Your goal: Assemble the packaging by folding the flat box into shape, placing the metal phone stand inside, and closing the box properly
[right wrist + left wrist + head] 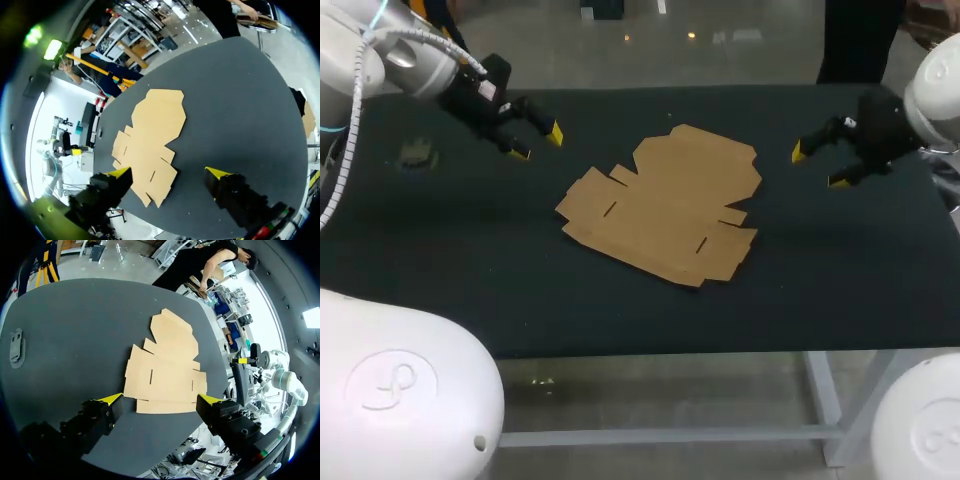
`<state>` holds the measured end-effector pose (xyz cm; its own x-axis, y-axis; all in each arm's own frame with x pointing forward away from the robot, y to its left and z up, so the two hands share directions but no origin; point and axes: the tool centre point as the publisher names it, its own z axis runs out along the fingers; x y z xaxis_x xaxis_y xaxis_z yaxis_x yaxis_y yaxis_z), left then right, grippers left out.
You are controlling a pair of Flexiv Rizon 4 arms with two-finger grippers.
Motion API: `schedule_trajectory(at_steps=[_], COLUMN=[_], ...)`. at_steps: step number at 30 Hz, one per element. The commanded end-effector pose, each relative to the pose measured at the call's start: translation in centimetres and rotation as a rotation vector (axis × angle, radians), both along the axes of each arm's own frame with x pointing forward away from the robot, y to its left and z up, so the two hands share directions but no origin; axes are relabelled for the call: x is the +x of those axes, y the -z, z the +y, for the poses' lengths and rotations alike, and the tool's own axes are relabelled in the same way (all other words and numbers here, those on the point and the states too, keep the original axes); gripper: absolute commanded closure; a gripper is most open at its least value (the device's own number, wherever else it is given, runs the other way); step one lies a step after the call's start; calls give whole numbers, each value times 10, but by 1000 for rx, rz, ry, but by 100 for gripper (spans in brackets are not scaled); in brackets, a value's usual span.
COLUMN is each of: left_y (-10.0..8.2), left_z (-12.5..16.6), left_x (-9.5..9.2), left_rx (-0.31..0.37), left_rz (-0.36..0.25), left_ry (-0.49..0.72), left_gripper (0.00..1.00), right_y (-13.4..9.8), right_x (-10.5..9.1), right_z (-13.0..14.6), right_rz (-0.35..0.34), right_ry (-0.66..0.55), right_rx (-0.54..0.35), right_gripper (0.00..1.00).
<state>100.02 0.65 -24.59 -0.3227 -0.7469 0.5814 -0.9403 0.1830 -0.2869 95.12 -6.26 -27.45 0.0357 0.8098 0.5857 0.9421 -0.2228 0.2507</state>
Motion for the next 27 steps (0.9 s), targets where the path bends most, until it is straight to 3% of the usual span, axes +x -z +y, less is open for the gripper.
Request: schedule_trajectory(at_steps=[1,6,19,27], left_y=[5,10,10,41], left_z=[1,4,4,1], left_x=[-4,-4,-4,29], left_rx=[-4,2,2,-49], left_rz=[-3,39,39,36], left_ry=[2,-9,-9,176], left_gripper=[0,0,0,0], right_y=[3,5,5,20], right_x=[-5,-8,-8,-3], right_z=[-1,-1,-1,16], right_rz=[22,30,30,78], right_ry=[38,36,36,-19], right_rx=[18,23,23,33], right_gripper=[0,0,0,0])
